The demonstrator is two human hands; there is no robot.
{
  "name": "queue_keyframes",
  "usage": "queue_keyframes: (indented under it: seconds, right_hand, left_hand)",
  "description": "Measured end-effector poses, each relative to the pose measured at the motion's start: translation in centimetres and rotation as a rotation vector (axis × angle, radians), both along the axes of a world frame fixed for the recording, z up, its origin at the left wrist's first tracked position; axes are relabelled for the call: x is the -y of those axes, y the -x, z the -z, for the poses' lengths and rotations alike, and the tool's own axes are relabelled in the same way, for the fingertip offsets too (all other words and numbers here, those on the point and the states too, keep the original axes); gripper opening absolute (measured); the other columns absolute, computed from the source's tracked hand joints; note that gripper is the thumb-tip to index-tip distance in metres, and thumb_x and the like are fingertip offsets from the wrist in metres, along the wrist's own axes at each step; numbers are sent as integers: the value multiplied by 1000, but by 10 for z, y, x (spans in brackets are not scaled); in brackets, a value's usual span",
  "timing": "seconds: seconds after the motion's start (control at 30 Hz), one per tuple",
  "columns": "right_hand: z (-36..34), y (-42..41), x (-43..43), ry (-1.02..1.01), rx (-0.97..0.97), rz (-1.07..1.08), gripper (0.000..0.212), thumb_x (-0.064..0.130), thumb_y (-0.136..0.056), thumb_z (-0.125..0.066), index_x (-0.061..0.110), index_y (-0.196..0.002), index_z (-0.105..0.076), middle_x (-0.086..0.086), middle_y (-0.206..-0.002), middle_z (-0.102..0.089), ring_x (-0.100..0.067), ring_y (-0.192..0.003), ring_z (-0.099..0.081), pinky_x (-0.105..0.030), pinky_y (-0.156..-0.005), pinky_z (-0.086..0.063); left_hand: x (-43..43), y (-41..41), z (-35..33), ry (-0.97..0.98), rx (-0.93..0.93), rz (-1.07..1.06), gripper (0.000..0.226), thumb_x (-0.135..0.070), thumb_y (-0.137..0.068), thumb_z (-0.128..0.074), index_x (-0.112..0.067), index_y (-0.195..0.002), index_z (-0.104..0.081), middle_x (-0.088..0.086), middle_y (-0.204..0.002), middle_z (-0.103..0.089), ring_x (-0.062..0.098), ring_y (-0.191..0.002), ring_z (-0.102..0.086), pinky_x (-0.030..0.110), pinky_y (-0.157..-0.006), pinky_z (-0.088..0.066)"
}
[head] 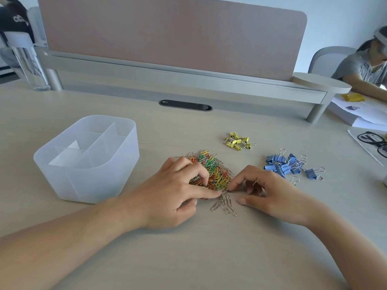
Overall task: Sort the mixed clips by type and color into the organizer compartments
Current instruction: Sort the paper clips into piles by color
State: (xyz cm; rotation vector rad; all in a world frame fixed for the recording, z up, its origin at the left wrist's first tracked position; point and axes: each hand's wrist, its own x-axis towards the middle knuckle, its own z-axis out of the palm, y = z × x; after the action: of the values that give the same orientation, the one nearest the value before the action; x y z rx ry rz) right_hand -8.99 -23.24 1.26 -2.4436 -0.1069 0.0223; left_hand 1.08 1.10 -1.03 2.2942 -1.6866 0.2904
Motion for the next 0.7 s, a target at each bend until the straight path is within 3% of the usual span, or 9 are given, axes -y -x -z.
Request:
queue_keyframes:
  seconds: [0.2,0.3,0.43,0.7]
  right_hand:
    - [-3,1,-3,-64,-29,-21,29,26,-69,-87,37,-91,-72,20,-92,-60,-3,-78,-51,-11,-70,-40]
    - [1,0,-10,-117,0,-71,22,26,-69,-87,33,-85,-74,11,-87,-64,-3,-71,-52,-16,-67,-42]
    - [4,0,-18,-129,38,-71,13,24,-72,-85,28,-78,-75,10,-81,-67,-3,-66,-53,-15,-63,-41]
    - [9,2,-33,-131,78,-136,8,26,-75,-82,27,-79,-76,14,-78,-67,-4,-67,-56,-12,-63,-41]
  left_hand:
    - [-1,-2,-1,49,-42,46,39,-27,-89,-46,-46,-118,-65,-14,-112,-48,12,-106,-38,34,-97,-30]
    - [-2,-3,-1,106,-60,63,24,-41,-91,-58,-45,-112,-68,-15,-108,-49,10,-106,-39,36,-96,-32]
    - [-2,-6,0,115,-73,48,27,-56,-86,-63,-45,-110,-68,-18,-107,-48,8,-107,-39,33,-98,-30]
    - [1,-6,-2,164,-159,108,13,-53,-81,-69,-44,-89,-76,-19,-97,-51,6,-104,-40,34,-94,-32]
